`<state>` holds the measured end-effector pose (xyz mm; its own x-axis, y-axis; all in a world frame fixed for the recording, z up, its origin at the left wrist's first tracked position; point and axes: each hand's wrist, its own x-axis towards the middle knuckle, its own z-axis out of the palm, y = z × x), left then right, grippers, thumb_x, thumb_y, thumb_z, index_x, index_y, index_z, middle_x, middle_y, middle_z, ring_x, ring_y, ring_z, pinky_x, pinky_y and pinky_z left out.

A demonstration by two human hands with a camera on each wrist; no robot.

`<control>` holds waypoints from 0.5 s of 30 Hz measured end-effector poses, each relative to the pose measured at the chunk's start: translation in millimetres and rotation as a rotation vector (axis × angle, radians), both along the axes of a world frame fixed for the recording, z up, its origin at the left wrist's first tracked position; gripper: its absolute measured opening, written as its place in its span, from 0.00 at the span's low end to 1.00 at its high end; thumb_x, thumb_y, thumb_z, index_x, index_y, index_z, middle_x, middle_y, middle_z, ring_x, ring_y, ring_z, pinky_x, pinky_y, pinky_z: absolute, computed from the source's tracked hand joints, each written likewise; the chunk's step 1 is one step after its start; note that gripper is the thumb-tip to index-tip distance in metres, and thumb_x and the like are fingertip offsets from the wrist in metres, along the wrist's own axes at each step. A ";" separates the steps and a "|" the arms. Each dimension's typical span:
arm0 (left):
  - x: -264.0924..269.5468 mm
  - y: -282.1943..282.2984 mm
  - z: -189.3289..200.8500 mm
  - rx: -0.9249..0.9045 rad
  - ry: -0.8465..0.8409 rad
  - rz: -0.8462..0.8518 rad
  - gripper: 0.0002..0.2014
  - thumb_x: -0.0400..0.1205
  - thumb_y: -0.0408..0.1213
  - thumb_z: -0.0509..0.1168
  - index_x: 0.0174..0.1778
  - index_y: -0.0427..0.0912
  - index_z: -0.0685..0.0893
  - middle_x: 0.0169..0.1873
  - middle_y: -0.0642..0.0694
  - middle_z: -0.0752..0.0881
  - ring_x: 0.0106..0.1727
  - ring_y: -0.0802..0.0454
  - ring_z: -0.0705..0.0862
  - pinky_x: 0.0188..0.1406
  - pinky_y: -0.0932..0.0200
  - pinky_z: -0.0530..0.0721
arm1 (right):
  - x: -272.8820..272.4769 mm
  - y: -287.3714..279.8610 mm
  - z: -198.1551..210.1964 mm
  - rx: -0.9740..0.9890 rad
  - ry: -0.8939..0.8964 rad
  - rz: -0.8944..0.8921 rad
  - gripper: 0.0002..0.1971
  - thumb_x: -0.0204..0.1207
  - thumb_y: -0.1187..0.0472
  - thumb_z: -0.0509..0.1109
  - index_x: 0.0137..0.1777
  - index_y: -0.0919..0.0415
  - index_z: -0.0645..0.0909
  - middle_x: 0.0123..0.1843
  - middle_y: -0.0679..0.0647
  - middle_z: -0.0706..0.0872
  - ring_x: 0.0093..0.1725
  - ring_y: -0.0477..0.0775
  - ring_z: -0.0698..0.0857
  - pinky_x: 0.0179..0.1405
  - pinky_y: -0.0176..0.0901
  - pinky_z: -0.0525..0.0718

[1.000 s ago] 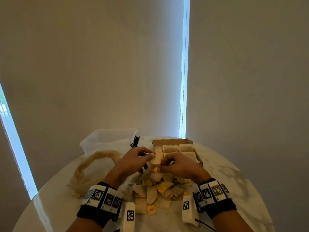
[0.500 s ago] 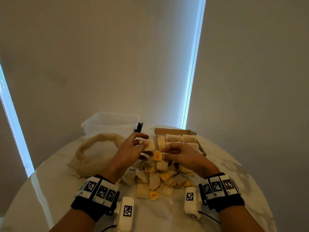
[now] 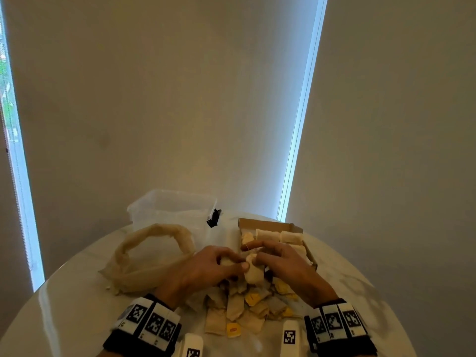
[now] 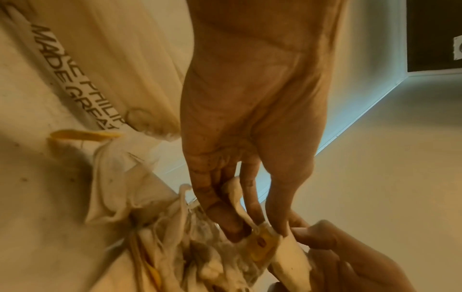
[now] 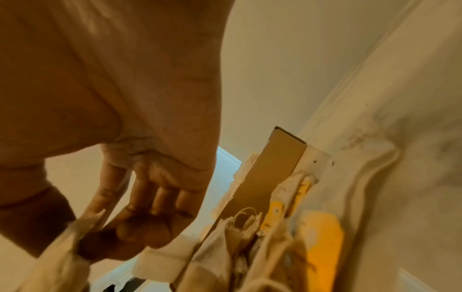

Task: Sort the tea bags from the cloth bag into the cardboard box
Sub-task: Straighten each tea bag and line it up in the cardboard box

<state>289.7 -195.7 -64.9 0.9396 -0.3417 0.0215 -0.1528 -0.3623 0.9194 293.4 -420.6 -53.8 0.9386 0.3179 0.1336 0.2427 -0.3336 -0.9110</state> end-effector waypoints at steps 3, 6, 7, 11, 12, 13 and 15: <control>4.4 3.8 -1.6 -0.032 -0.020 0.069 0.18 0.75 0.57 0.81 0.58 0.54 0.93 0.48 0.50 0.96 0.50 0.52 0.95 0.58 0.46 0.94 | 0.4 0.0 1.0 0.097 -0.025 0.005 0.20 0.87 0.65 0.68 0.67 0.38 0.90 0.49 0.55 0.93 0.52 0.59 0.90 0.45 0.45 0.88; 7.2 5.2 -0.2 -0.081 -0.040 0.143 0.16 0.77 0.52 0.81 0.56 0.49 0.93 0.47 0.48 0.96 0.47 0.53 0.95 0.51 0.50 0.95 | -0.6 -0.3 6.3 0.196 -0.057 -0.012 0.23 0.88 0.66 0.68 0.70 0.36 0.89 0.57 0.68 0.89 0.53 0.67 0.88 0.45 0.46 0.88; 8.2 5.3 -0.4 -0.094 -0.037 0.158 0.15 0.77 0.51 0.82 0.56 0.49 0.92 0.46 0.48 0.96 0.47 0.53 0.95 0.49 0.52 0.95 | -0.1 -0.6 7.2 0.223 -0.065 -0.010 0.23 0.88 0.66 0.67 0.70 0.35 0.89 0.58 0.70 0.87 0.52 0.65 0.88 0.44 0.47 0.87; 10.0 5.4 -0.9 -0.091 -0.028 0.195 0.09 0.81 0.41 0.80 0.56 0.48 0.92 0.47 0.46 0.95 0.46 0.53 0.95 0.45 0.55 0.95 | 1.0 -2.0 8.5 0.311 -0.086 -0.009 0.22 0.88 0.65 0.68 0.71 0.37 0.88 0.58 0.69 0.87 0.53 0.62 0.87 0.52 0.54 0.88; 10.2 5.3 -0.7 -0.072 -0.035 0.199 0.08 0.82 0.38 0.79 0.56 0.49 0.92 0.50 0.46 0.94 0.47 0.52 0.95 0.46 0.55 0.95 | 1.5 -2.8 9.0 0.326 -0.091 -0.022 0.20 0.88 0.64 0.69 0.70 0.39 0.89 0.57 0.65 0.89 0.53 0.61 0.89 0.52 0.53 0.89; 10.5 5.4 -0.9 -0.044 -0.048 0.200 0.08 0.83 0.34 0.77 0.55 0.50 0.93 0.52 0.46 0.93 0.48 0.52 0.94 0.47 0.54 0.95 | 1.9 -3.6 9.5 0.341 -0.096 -0.037 0.18 0.88 0.63 0.70 0.70 0.41 0.89 0.56 0.59 0.91 0.53 0.58 0.91 0.51 0.49 0.90; 10.8 5.5 -0.5 0.012 -0.072 0.200 0.12 0.83 0.30 0.74 0.55 0.52 0.93 0.56 0.48 0.91 0.50 0.50 0.93 0.48 0.54 0.95 | 2.7 -5.3 11.7 0.379 -0.106 -0.067 0.15 0.87 0.63 0.73 0.69 0.46 0.90 0.56 0.48 0.94 0.48 0.52 0.91 0.47 0.45 0.88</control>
<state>300.4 -190.2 -65.4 0.9848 -0.1497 0.0877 -0.1417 -0.4026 0.9043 296.1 -425.8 -42.2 0.9303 0.1661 0.3269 0.3310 0.0033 -0.9436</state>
